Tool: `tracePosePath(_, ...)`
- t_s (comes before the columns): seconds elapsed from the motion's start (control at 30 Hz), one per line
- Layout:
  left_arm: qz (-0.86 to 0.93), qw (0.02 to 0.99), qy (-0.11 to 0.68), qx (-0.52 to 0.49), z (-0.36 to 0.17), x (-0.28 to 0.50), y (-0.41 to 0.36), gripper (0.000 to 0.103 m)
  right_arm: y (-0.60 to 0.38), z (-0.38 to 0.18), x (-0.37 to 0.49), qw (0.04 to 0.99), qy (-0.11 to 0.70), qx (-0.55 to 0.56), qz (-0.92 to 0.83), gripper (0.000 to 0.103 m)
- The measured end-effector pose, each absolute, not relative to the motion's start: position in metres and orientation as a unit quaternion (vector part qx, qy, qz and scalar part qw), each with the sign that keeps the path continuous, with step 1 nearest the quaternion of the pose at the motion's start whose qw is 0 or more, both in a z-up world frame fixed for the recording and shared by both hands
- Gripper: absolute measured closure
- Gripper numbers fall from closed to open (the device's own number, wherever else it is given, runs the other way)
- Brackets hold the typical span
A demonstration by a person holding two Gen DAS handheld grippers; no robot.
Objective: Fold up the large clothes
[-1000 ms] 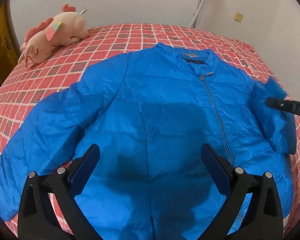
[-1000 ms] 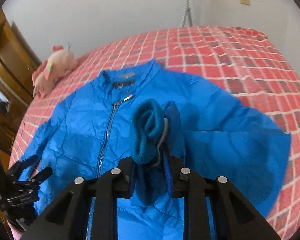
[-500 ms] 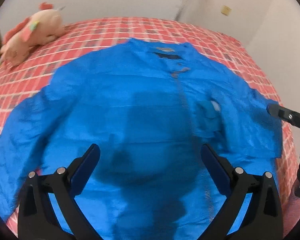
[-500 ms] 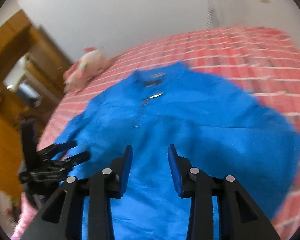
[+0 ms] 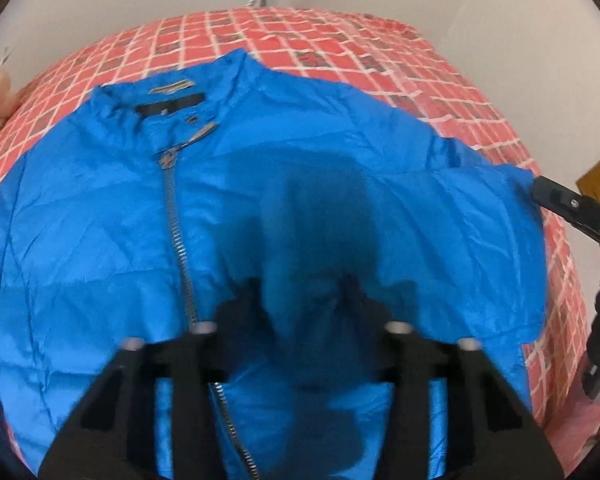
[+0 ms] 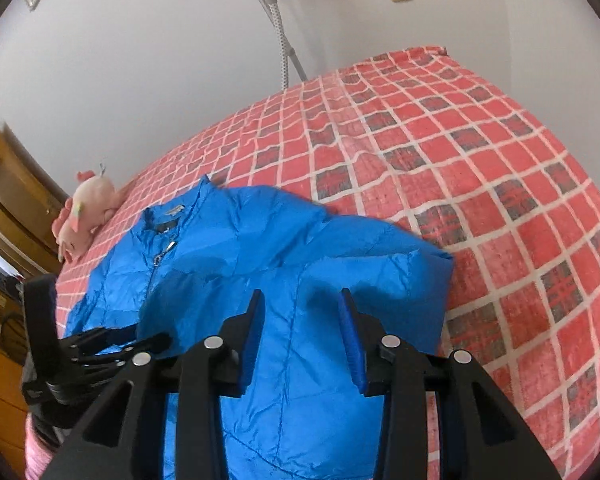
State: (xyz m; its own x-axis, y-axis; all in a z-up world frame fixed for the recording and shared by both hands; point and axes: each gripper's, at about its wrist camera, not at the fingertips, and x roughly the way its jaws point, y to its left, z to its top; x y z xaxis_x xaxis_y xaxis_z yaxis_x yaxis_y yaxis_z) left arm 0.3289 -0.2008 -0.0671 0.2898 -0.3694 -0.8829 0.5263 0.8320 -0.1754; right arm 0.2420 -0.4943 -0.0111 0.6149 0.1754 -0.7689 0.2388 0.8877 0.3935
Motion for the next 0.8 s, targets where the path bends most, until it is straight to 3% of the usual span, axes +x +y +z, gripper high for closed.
tracePosePath(0.07, -0.286, 0.808, 0.511, 0.066, -0.060, 0.325, -0.195, 0.088, -0.495, -0.010, 0.242, 0.869, 0.435, 0.234, -0.021, 0.065)
tracePosePath(0.13, -0.290, 0.812, 0.504, 0.048, -0.051, 0.326, -0.184, 0.090, -0.495, -0.008, 0.241, 0.871, 0.430, 0.236, -0.015, 0.065)
tracePosePath(0.43, -0.221, 0.858, 0.463, -0.013, -0.019, 0.326, -0.082, 0.091, -0.483, -0.003, 0.242, 0.868, 0.403, 0.278, 0.080, 0.065)
tracePosePath(0.8, -0.126, 0.877, 0.464, 0.011, -0.040, 0.348, -0.029, 0.090, -0.439, -0.058, 0.274, 0.831, 0.487, 0.252, 0.092, 0.067)
